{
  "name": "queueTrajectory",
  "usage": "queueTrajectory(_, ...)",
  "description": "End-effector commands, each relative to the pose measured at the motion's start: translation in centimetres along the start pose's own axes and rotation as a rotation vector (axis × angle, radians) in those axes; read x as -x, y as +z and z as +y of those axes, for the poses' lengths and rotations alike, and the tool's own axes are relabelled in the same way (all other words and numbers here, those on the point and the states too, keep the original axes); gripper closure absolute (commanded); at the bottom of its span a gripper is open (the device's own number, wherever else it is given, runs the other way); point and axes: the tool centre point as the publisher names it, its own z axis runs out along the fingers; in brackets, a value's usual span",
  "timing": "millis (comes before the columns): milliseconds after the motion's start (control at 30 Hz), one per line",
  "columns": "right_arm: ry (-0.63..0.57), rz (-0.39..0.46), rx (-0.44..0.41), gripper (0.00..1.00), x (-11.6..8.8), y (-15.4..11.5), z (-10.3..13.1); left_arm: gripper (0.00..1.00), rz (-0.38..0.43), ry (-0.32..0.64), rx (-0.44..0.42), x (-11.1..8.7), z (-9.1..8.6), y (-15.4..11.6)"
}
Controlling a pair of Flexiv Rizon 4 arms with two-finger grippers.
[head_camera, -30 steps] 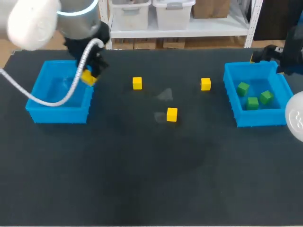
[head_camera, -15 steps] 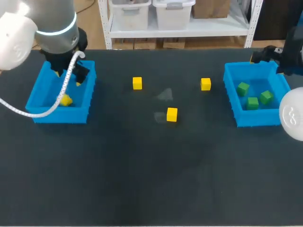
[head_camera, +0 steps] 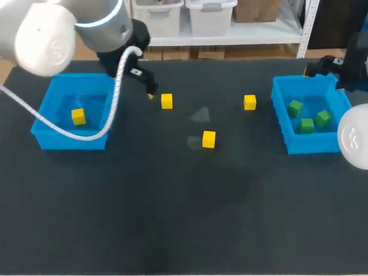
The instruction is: Put the green cubes in the right bin and the yellow cubes in the left bin.
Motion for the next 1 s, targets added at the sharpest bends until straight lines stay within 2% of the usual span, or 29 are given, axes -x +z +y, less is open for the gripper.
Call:
queueTrajectory(33, 0.0, 0.001, -0.004, 0.0, 0.0, -0.1, 0.1, 0.0, 0.09, -0.038, -0.013, 3.5, -1.9, 3.4)
queueTrajectory(133, 0.0, 0.001, -0.004, 0.0, 0.0, -0.1, 0.1, 0.0, 0.126, -0.075, -0.016, 4.4, -3.0, 5.0)
queueTrajectory(233, 0.0, 0.001, -0.004, 0.0, 0.0, -0.1, 0.1, 0.0, 0.162, -0.098, 0.016, 5.3, -3.4, 6.7)
queueTrajectory(467, 0.0, 0.001, -0.004, 0.0, 0.0, -0.1, 0.1, 0.0, 0.228, -0.161, 0.082, 6.9, -2.5, 10.0)
queueTrajectory(733, 0.0, 0.001, -0.004, 0.0, 0.0, -0.1, 0.1, 0.0, 0.273, -0.19, 0.086, 7.3, -2.6, 12.1)
queueTrajectory(1000, 0.0, 0.001, -0.004, 0.0, 0.0, -0.1, 0.1, 0.0, 0.309, -0.186, 0.079, 6.3, -2.5, 13.4)
